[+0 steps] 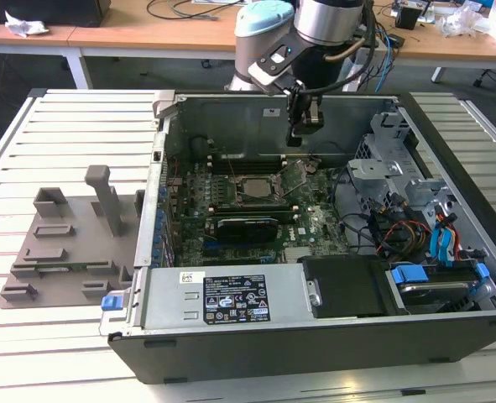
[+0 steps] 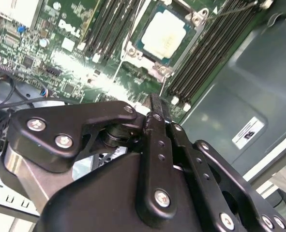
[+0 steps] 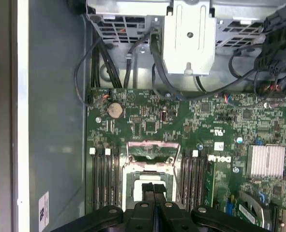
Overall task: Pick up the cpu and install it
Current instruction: 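Close the cpu cover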
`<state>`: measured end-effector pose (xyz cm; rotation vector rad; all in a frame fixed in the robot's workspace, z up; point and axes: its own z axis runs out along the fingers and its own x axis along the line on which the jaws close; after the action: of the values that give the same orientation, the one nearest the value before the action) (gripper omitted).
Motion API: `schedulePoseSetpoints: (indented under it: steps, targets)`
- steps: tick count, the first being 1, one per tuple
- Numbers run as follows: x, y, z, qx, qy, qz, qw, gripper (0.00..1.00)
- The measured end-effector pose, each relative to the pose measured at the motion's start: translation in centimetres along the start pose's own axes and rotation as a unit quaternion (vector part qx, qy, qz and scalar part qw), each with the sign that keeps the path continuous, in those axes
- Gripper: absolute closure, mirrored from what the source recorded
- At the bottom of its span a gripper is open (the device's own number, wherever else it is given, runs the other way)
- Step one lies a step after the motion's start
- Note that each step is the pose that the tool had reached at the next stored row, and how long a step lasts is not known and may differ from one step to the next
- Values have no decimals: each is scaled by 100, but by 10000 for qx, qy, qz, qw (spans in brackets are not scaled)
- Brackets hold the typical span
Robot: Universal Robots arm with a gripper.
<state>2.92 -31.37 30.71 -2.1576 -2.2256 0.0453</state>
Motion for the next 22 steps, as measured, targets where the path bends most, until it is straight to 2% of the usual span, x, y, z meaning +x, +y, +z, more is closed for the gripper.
schedulePoseSetpoints:
  steps: [2, 7, 11, 14, 15, 17, 18, 22]
  targets:
    - [-2, 99, 6, 6, -1, 0, 10000, 89]
    - [-7, 235, 41, 12, -2, 1, 10000, 89]
    - [-12, 353, 188, 27, -3, 1, 10000, 89]
    - [-17, 485, 298, 28, -8, -34, 10000, 89]
    - [-18, 506, 351, 30, -20, -191, 9998, 89]
    - [-18, 515, 405, 31, -30, -357, 9994, 89]
    - [-18, 516, 425, 31, -31, -366, 9993, 89]
    - [-19, 510, 582, 31, -30, -372, 9993, 89]
